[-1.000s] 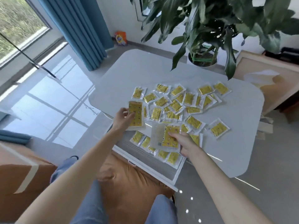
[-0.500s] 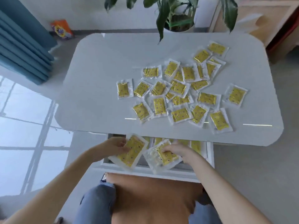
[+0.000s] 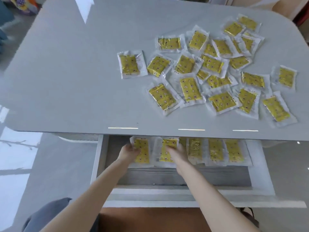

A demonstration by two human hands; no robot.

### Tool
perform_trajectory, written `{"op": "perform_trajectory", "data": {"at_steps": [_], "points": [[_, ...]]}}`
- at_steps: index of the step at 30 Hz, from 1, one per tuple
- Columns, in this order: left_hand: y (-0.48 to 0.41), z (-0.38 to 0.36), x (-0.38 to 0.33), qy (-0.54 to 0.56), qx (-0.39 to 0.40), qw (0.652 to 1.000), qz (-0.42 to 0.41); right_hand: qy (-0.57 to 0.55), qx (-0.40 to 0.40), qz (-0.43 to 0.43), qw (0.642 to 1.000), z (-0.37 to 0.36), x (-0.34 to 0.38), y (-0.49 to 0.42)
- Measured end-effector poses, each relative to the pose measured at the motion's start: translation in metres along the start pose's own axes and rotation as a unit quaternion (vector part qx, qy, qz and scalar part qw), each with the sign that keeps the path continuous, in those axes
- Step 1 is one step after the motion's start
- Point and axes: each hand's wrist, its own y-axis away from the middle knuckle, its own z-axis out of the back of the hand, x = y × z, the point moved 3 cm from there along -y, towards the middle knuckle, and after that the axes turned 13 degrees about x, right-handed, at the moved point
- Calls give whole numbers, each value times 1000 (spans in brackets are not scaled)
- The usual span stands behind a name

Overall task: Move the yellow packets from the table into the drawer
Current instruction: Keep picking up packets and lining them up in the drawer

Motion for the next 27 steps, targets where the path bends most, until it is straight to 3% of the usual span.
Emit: {"op": "perform_trajectory", "data": {"at_steps": [4,10,15,19,23,27], "points": [[-41,1,12,-22,-31,998,-44,65,-79,71,992,-6,-4,-29],[-44,2,8,-156,-71,978,-116,179,-144,148,962,3,-2,-44],[-38,-3,3,-332,-141,924,-125,140,-83,126,979,4,-1,-34],[-35,-2,3,-385,-157,902,-120,162,-54,139,975,0,0,-23],[-36,0,0,-431,-147,881,-129,191,-53,138,970,-3,0,-30],[-38,-3,-3,-493,-111,853,-133,148,-14,126,981,-1,5,-28]]}}
